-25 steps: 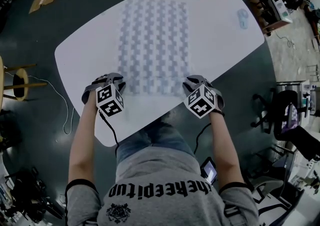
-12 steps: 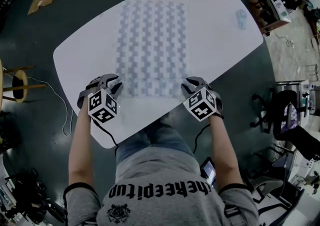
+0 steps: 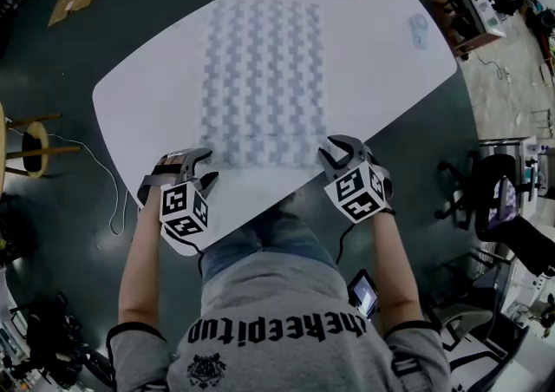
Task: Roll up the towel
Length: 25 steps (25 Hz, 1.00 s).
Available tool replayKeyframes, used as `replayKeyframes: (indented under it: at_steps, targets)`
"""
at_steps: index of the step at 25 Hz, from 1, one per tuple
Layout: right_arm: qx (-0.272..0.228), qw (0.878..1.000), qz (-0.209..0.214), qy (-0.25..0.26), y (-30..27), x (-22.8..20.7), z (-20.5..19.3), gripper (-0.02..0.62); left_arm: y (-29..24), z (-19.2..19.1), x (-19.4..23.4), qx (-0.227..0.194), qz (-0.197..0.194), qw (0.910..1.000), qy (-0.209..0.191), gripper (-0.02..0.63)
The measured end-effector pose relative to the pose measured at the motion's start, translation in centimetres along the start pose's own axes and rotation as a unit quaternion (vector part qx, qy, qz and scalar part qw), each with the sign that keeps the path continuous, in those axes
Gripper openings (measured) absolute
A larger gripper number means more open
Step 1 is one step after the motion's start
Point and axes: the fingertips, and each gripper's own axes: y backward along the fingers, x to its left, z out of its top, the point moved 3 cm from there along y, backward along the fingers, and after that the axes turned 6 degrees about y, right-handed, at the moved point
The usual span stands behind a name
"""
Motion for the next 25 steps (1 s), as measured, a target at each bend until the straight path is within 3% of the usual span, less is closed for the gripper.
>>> replayKeyframes:
  at_steps: [6,15,19,22,25]
  targets:
    - [0.044,0.993,0.054,0.093,-1.7,5.4,-1.8,0.160,-1.7,-1.8,-0.1,0.030,0.007,0.9995,0.007,0.218]
    - [0.093,0.985,0.010,0.143,-4.9,4.1,-3.2,0.164,-3.3,-2.0,1.3,0.052,0.028,0.9982,0.006,0.219]
    - [0.098,0.984,0.003,0.148,-4.8,3.7,-3.0,0.049,-3.3,-1.9,2.2,0.056,0.055,0.9969,0.005,0.153]
    - [0.093,0.985,0.012,0.142,-4.2,4.1,-2.9,0.037,-2.8,-1.9,2.1,0.057,0.056,0.9968,0.007,0.095]
    - [0.091,0.985,0.019,0.143,-3.6,5.0,-3.1,0.037,-2.4,-2.3,1.1,0.059,0.042,0.9974,0.002,0.081]
